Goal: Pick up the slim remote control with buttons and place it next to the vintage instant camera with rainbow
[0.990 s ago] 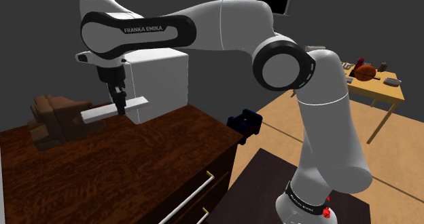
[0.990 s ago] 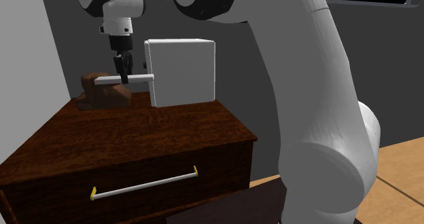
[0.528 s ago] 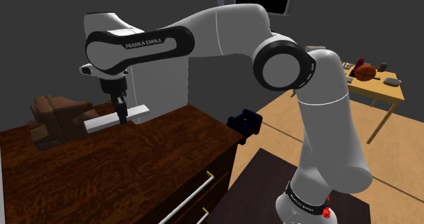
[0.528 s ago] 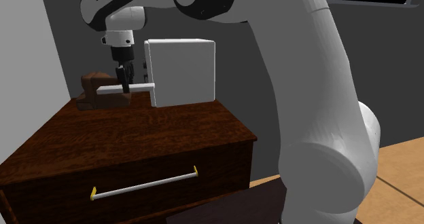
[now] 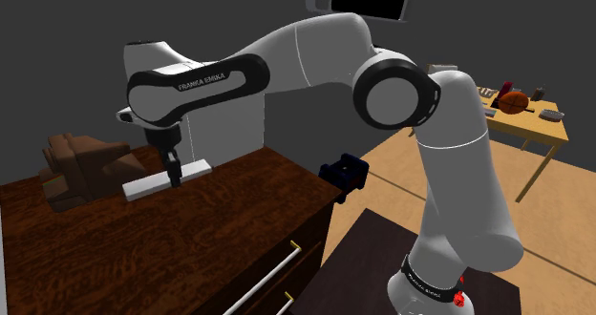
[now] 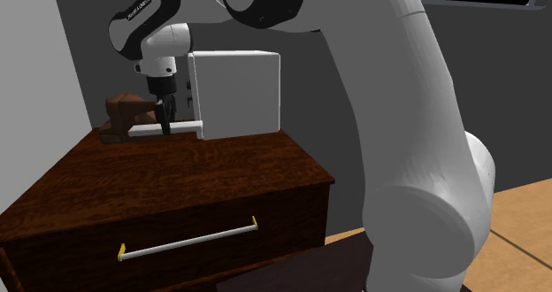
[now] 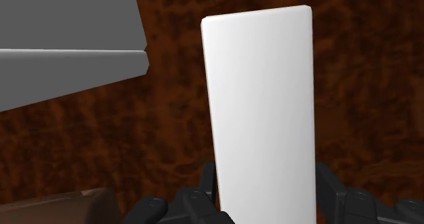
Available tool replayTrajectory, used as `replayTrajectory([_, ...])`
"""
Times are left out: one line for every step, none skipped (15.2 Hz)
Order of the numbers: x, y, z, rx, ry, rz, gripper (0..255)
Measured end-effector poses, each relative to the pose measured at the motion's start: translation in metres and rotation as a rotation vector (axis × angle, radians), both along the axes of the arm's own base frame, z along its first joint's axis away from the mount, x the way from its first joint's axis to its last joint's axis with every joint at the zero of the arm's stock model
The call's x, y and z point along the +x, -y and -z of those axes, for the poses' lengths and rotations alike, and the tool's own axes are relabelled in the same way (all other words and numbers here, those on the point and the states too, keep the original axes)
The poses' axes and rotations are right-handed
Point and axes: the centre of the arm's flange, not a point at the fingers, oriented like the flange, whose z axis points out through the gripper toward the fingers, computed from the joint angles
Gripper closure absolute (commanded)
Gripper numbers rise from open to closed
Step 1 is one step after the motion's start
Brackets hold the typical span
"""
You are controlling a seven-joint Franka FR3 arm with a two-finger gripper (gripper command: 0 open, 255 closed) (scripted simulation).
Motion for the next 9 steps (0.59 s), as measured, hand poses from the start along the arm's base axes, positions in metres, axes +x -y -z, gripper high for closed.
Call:
replayTrajectory([0.0,0.001,0.005,0.0,0.0,0.0,255])
replayTrajectory([0.0,0.001,0.01,0.0,0.0,0.0,255])
replayTrajectory([0.0,0.0,0.015,0.0,0.0,0.0,255])
replayTrajectory([0.0,0.0,0.02,0.0,0.0,0.0,255])
replayTrajectory([0.0,-0.001,0.025,0.0,0.0,0.0,255])
replayTrajectory([0.0,0.0,0.031,0.0,0.0,0.0,255])
replayTrajectory([-0.001,0.0,0.036,0.0,0.0,0.0,255])
replayTrajectory([0.0,0.001,0.041,0.0,0.0,0.0,255])
replayTrajectory([0.0,0.0,0.047,0.0,0.0,0.0,255])
